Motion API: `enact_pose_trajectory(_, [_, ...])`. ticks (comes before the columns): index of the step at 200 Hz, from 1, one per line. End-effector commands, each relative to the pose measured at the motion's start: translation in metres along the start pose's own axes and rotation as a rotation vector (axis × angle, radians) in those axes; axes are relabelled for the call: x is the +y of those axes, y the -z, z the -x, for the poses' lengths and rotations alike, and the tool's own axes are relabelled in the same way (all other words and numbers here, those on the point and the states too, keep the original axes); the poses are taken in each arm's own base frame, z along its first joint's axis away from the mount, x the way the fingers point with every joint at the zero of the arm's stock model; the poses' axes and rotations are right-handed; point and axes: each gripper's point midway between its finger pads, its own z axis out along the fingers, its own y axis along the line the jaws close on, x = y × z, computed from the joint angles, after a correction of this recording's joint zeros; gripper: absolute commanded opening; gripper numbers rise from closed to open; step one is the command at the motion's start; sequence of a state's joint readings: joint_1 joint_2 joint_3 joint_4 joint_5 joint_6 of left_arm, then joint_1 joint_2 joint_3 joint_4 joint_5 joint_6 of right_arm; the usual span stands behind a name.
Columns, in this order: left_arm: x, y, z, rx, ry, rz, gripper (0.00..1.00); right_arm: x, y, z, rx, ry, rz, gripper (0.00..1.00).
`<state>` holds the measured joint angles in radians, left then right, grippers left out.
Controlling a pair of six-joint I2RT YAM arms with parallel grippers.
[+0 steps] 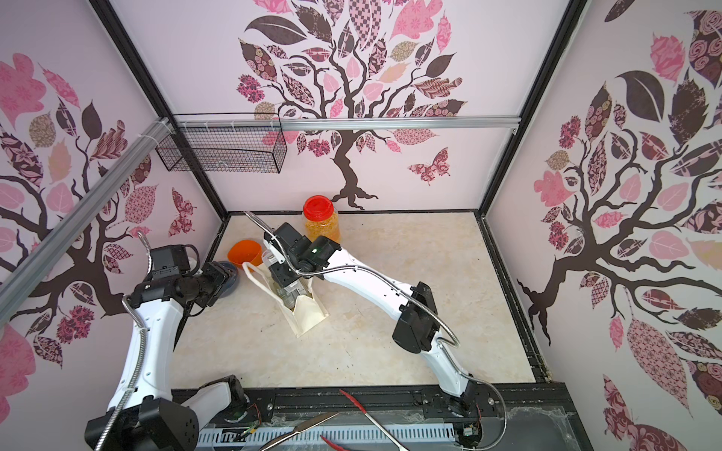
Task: Put the compass set into the canvas bag
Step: Place the compass set in the canvas bag.
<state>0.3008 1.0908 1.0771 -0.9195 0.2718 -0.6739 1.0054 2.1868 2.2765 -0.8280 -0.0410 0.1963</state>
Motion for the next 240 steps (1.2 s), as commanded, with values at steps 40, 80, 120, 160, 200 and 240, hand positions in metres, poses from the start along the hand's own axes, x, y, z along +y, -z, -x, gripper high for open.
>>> enact_pose_trajectory(40, [0.005, -0.004, -0.004, 0.002, -0.006, -0.005, 0.64, -0.018, -0.057, -0.033, 0.112, -0.014, -0.057, 0.43])
enact_pose_trajectory(80, [0.006, -0.005, -0.005, 0.004, -0.009, -0.005, 0.63, -0.019, -0.071, -0.044, 0.152, -0.011, -0.053, 0.43])
enact_pose_trajectory(120, [0.006, -0.008, -0.008, 0.014, -0.006, -0.012, 0.63, -0.02, -0.074, -0.051, 0.177, -0.02, -0.056, 0.5])
enact_pose_trajectory(160, [0.005, -0.008, -0.009, 0.018, -0.029, -0.017, 0.63, -0.022, -0.06, -0.041, 0.154, -0.023, -0.078, 0.69])
enact_pose_trajectory(200, [0.01, -0.007, -0.005, 0.008, -0.036, 0.019, 0.63, -0.014, -0.007, 0.003, 0.025, 0.007, -0.075, 0.79])
enact_pose_trajectory(240, [0.03, -0.008, -0.001, -0.028, -0.022, 0.125, 0.63, 0.0, 0.091, 0.069, -0.246, 0.069, -0.051, 0.81])
